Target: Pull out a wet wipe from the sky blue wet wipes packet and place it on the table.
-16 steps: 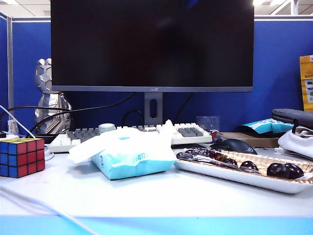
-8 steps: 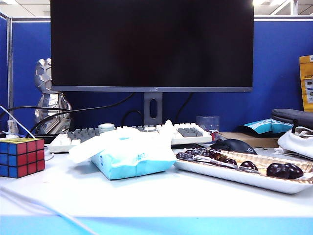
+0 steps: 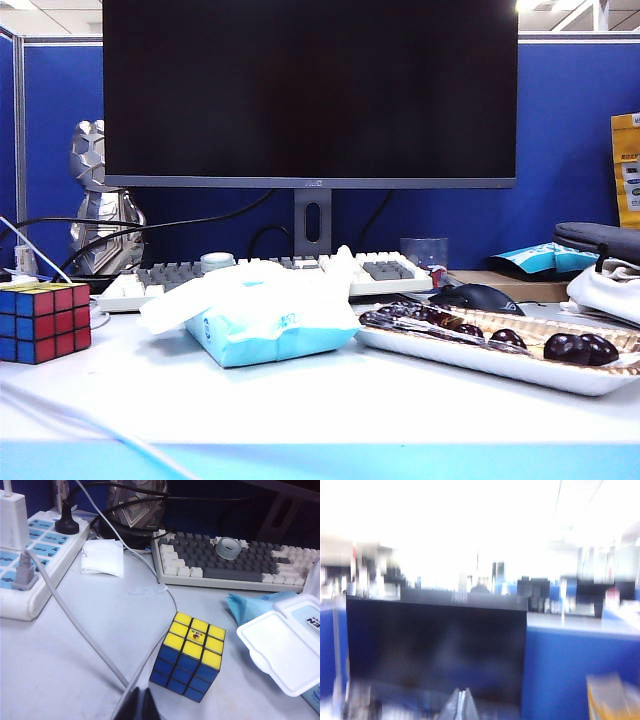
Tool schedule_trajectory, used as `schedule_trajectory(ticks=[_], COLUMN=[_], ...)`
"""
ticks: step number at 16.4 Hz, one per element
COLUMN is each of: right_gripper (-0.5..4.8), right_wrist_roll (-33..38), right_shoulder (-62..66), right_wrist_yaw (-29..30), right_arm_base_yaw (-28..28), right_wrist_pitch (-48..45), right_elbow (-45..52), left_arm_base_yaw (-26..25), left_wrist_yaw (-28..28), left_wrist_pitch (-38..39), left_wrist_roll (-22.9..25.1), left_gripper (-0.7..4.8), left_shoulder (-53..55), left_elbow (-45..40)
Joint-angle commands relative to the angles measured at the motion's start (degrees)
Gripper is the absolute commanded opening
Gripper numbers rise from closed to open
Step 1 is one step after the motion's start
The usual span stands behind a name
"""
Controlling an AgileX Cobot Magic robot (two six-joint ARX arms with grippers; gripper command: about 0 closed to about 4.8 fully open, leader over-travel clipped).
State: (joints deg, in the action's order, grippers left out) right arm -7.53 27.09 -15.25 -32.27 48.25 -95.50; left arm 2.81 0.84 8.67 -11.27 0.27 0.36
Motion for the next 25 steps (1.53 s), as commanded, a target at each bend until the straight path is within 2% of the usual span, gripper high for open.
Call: schedule_trajectory(ticks=[1, 4, 5, 6, 9, 10, 12, 13, 15, 17, 19, 25], right_gripper=[-0.01, -0.01, -0.01, -0.01, -0.01, -0.01, -0.01, -0.01, -0.01, -0.01, -0.01, -0.01], right_wrist_roll=[0.0, 0.0, 0.2, 1.8, 3.3, 3.3, 3.3, 3.3, 3.6, 7.7, 7.7, 7.7], right_shoulder=[-1.1, -3.7, -5.4, -9.5, -16.6, -18.4, -21.0, -23.3, -26.7, -26.9, -26.9, -26.9], right_wrist_yaw=[1.3, 6.3, 6.7, 6.9, 7.9, 7.9, 8.0, 10.1, 12.6, 15.1, 17.8, 18.0], right_arm_base_yaw=[0.0, 0.0, -0.1, 0.1, 1.8, 3.5, 8.1, 11.8, 15.5, 18.2, 20.9, 27.6], right_wrist_pitch=[10.3, 3.9, -0.9, -12.3, -27.5, -29.9, -33.2, -36.7, -39.1, -39.7, -40.1, -43.0], right_elbow=[3.0, 16.5, 23.4, 36.7, 55.7, 59.6, 65.0, 69.0, 73.7, 77.3, 79.9, 87.7], left_arm_base_yaw=[-0.1, -0.1, -0.1, -0.1, -0.1, -0.1, -0.1, -0.1, -0.1, -0.1, -0.1, -0.1], left_wrist_yaw=[0.0, 0.0, 0.0, 0.0, 0.0, 0.0, 0.0, 0.0, 0.0, 0.0, 0.0, 0.0], left_wrist_pitch=[-0.4, -0.4, -0.4, -0.4, -0.4, -0.4, -0.4, -0.4, -0.4, -0.5, -0.4, -0.4], left_wrist_roll=[0.1, 0.1, 0.1, 0.1, 0.1, 0.1, 0.1, 0.1, 0.1, 0.1, 0.1, 0.1], left_gripper=[-0.03, -0.03, -0.03, -0.03, -0.03, -0.03, -0.03, -0.03, -0.03, -0.03, -0.03, -0.03], left_shoulder=[-0.2, -0.2, -0.2, -0.2, -0.2, -0.2, -0.2, -0.2, -0.2, -0.2, -0.2, -0.2], left_elbow=[-0.1, -0.1, -0.1, -0.1, -0.1, -0.1, -0.1, -0.1, -0.1, -0.1, -0.1, -0.1])
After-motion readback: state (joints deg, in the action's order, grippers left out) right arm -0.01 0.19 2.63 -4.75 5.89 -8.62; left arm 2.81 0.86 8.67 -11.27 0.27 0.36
